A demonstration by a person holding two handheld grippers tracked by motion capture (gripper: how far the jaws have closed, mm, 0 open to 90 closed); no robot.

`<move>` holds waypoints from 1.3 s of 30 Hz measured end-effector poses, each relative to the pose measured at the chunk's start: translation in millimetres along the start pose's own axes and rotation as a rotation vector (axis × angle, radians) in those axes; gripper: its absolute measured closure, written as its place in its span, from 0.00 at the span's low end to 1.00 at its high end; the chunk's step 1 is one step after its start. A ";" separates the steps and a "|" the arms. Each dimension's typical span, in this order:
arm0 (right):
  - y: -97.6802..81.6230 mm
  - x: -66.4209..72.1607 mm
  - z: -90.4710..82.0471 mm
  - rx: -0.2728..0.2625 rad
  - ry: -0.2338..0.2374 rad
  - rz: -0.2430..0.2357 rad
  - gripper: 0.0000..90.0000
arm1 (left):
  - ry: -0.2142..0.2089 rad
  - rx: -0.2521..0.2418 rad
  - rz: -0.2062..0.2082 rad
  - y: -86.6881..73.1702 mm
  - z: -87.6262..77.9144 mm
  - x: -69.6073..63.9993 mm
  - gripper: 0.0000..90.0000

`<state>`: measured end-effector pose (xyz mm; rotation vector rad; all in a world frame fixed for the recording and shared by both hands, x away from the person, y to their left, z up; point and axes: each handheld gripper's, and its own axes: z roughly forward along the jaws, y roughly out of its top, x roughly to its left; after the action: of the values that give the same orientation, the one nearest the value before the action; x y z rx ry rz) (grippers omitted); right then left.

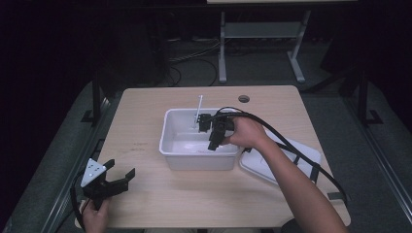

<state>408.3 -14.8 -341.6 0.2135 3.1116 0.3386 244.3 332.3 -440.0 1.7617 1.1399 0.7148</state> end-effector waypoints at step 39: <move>-37.6 6.4 -61.5 -0.088 -0.075 0.053 0.63 | -0.001 -0.001 0.000 0.0 0.9 -1.9 0.15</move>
<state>395.7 -63.5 -289.5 0.3001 3.0134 0.4559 244.2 330.3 -440.4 1.7610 1.1388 0.7149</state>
